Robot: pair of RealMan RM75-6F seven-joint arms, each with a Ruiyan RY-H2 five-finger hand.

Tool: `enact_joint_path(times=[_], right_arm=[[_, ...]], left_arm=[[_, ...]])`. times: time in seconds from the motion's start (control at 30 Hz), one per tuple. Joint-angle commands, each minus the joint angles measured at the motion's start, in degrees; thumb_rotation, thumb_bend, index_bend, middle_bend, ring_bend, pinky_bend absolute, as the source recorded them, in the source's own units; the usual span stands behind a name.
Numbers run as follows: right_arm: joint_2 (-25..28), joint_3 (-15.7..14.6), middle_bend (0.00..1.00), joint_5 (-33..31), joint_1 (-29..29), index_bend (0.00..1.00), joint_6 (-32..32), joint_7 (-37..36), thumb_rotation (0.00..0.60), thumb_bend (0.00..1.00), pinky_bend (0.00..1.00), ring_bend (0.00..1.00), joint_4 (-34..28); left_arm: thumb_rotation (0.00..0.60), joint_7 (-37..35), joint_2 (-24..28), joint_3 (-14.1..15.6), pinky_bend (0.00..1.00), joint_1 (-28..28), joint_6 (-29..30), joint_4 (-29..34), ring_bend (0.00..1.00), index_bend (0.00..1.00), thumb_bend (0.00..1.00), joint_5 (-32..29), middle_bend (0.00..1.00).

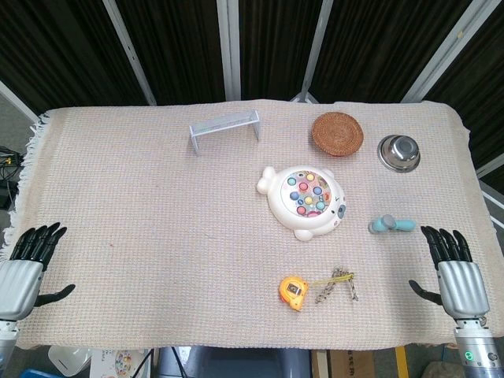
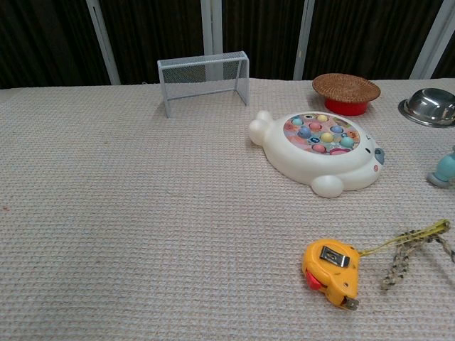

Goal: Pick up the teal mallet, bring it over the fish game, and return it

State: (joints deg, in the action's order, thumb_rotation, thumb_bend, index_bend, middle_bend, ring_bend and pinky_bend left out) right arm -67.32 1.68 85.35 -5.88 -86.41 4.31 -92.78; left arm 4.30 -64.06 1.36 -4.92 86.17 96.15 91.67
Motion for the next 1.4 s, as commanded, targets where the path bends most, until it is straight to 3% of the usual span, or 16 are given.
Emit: enact_joint_path(times=[0.03, 0.6, 0.73, 1.0, 1.2, 1.4], right_arm=[[-0.2, 0.2, 0.14, 0.0, 0.0, 0.05, 0.1, -0.1, 0.600, 0.18, 0.04, 0.09, 0.1], [0.2, 1.3, 0.14, 0.9, -0.8, 0.05, 1.5, -5.1, 0.600, 0.18, 0.09, 0.09, 2.3], [2.0, 3.2, 0.13, 0.0, -4.2, 0.05, 6.1, -8.5, 0.600, 0.22, 0.10, 0.09, 3.1], [3.6, 7.0, 0.14, -5.0, -13.8, 0.08, 22.1, -13.8, 0.600, 0.22, 0.10, 0.09, 7.9], [0.1, 7.1, 0.14, -9.0, -19.4, 0.10, 33.6, -14.3, 0.600, 0.22, 0.10, 0.09, 14.9], [-5.5, 6.3, 0.16, -10.6, -22.4, 0.13, 39.8, -15.6, 0.600, 0.22, 0.10, 0.09, 22.7]], left_arm=[[0.600, 0.3, 0.1, 0.1, 0.00, 0.1, 0.0, 0.2, 0.00, 0.00, 0.00, 0.1, 0.00], [0.600, 0.2, 0.6, 0.4, 0.00, 1.0, 1.2, 0.7, 0.00, 0.00, 0.00, 0.7, 0.00], [0.600, 0.3, 0.8, 0.2, 0.00, 0.8, 1.0, 0.9, 0.00, 0.00, 0.00, 0.8, 0.00], [0.600, 1.9, 1.1, 0.0, 0.00, -0.1, -0.5, 2.3, 0.00, 0.00, 0.00, 0.9, 0.00], [0.600, 3.6, 1.6, -0.2, 0.00, -0.5, -1.2, 3.9, 0.00, 0.00, 0.00, 0.6, 0.00], [0.600, 5.5, 2.1, -0.4, 0.00, -0.9, -1.9, 5.5, 0.00, 0.00, 0.00, 0.2, 0.00]])
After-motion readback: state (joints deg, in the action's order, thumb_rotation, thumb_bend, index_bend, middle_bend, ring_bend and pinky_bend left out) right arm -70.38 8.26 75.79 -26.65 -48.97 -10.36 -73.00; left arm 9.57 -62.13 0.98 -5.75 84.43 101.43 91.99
